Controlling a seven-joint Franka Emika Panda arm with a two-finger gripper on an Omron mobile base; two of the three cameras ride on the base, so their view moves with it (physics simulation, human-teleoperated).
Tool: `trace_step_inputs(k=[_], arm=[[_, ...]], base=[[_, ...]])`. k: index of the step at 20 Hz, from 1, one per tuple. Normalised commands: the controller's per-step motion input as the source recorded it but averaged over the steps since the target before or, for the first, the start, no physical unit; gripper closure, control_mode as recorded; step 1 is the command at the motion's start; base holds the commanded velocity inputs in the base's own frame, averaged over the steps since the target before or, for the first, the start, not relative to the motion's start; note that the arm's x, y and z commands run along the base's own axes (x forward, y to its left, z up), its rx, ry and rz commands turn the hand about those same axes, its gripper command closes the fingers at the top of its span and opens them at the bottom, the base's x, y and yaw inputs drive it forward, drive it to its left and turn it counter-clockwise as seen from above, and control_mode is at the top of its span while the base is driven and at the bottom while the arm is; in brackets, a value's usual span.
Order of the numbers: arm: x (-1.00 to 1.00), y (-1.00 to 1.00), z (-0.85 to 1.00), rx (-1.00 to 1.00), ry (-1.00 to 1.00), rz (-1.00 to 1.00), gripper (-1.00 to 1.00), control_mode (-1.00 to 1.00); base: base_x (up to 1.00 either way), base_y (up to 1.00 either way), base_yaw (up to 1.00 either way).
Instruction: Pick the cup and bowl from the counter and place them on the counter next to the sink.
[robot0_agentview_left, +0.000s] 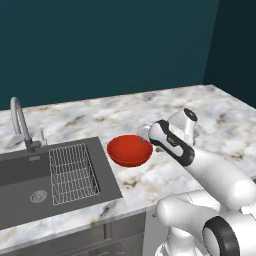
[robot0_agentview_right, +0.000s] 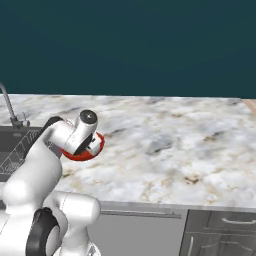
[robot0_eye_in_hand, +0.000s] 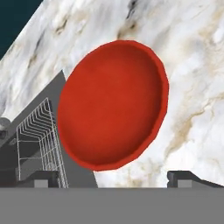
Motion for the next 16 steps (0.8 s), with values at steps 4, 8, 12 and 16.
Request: trace_step_inputs(k=[4, 8, 12, 16], arm=[[-0.39, 0.0, 0.46, 0.0, 0.12, 0.28, -1.0, -1.0], [-0.65, -0.01, 0.17, 0.0, 0.02, 0.13, -1.0, -1.0], [-0.83, 0.0, 0.13, 0.0, 0.0, 0.07, -1.0, -1.0], [-0.91, -0.04, 0.12, 0.0, -0.01, 0.04, -1.0, -1.0]], base=[[0.0, 0.0, 0.0], [0.0, 0.0, 0.0], [0.0, 0.0, 0.0], [0.0, 0.0, 0.0]])
